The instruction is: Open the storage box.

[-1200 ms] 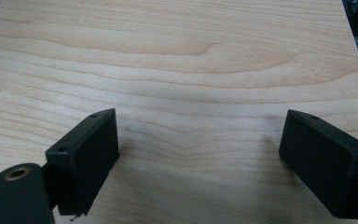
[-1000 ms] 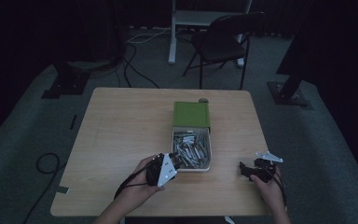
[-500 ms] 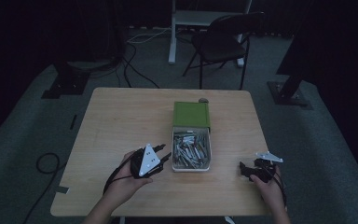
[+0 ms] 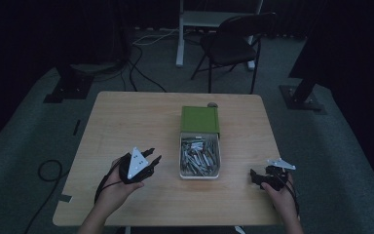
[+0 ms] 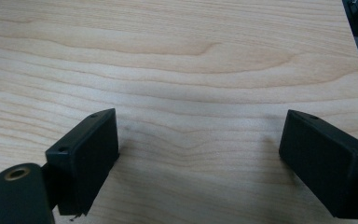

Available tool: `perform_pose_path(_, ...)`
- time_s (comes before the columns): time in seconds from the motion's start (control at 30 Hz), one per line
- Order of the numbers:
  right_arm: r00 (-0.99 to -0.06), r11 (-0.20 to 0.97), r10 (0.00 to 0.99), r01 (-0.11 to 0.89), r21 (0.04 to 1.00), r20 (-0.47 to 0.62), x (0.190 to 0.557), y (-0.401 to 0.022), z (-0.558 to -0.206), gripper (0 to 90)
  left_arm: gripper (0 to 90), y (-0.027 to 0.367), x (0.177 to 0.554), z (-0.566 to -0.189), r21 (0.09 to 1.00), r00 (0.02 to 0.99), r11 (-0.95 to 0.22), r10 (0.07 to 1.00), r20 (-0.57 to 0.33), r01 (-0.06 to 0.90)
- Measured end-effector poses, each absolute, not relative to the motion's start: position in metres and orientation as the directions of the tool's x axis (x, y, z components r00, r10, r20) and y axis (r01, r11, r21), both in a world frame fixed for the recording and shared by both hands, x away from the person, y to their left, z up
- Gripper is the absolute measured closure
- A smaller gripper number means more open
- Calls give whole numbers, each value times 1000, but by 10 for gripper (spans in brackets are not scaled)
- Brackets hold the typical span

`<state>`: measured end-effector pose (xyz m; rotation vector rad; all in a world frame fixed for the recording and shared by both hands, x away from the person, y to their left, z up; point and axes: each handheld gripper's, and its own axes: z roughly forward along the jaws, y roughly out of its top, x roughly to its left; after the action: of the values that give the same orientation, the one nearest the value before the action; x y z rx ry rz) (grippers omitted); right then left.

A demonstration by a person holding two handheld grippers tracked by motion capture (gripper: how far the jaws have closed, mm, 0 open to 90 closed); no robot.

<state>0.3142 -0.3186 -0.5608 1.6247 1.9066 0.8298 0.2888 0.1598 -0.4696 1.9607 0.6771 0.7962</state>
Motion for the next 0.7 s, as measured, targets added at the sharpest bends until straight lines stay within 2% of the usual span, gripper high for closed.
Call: perform_pose_path(0.7, -165, 104, 986, 683, 723, 15, 314, -319, -561, 114, 619, 209, 297, -516, 871, 539, -372, 828, 156, 319)
